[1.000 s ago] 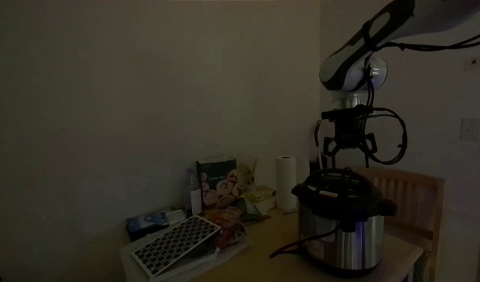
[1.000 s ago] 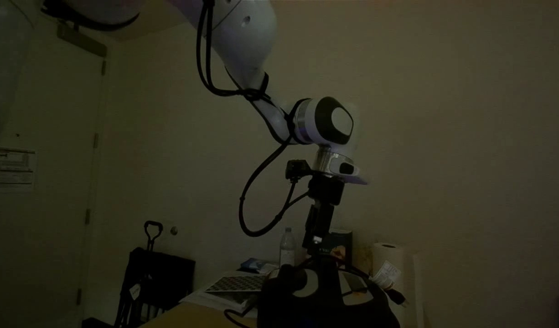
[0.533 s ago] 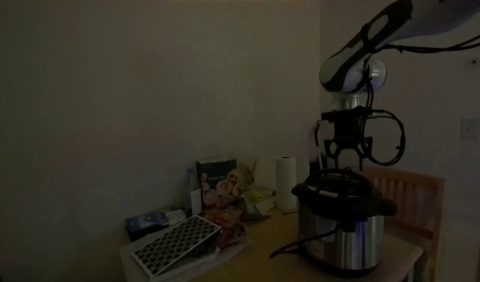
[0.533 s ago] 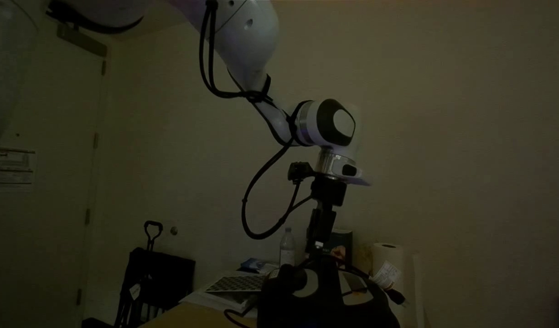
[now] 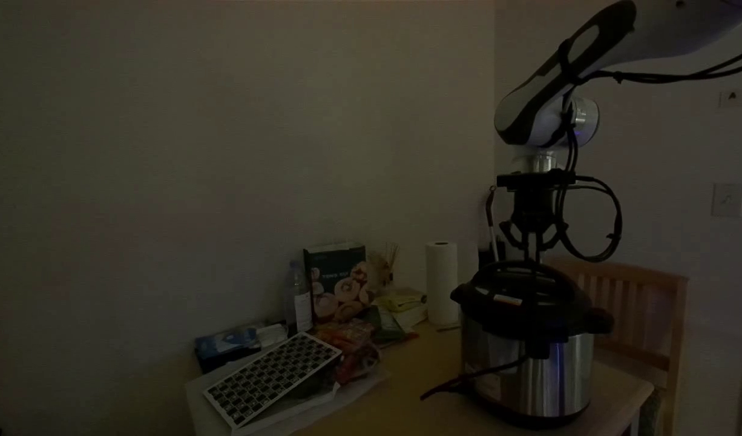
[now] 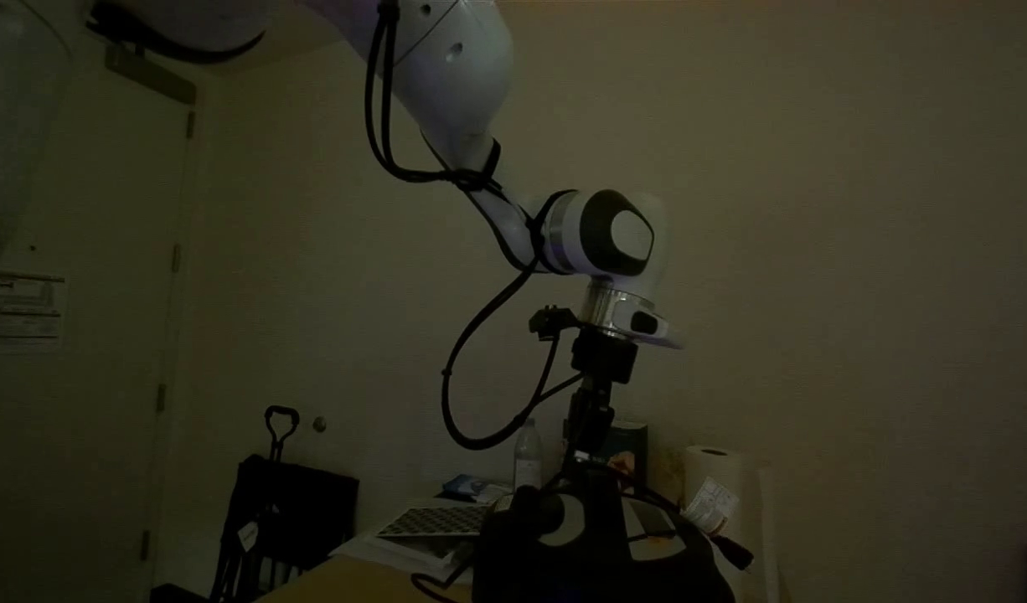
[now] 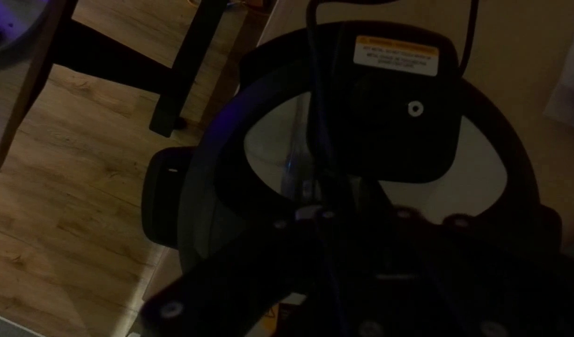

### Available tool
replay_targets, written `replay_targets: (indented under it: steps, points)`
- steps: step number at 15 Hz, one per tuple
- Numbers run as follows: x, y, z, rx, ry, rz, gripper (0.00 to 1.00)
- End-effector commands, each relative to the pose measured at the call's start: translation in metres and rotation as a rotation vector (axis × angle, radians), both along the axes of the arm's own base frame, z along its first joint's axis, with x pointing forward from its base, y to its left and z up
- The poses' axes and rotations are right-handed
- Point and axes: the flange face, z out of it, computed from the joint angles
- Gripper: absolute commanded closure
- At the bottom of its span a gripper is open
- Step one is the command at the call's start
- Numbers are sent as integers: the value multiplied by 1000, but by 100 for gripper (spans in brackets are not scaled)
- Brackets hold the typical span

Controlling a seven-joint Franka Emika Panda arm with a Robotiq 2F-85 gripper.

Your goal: Put the cable of the cooker to the side

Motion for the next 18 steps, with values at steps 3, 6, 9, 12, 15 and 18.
replay_targets:
  steps: [3,6,9,12,15,18]
  points:
    - [-9,-4,-4,47,-66,19,93]
    - [-11,-2,3,52,-48,14,93]
    - [-14,12,33,-28,-35,56,93]
    - [-11,36,76,-155,-33,149,93]
    - [-1,67,114,-237,-5,238,93]
    - [-1,64,106,-192,-39,232,91]
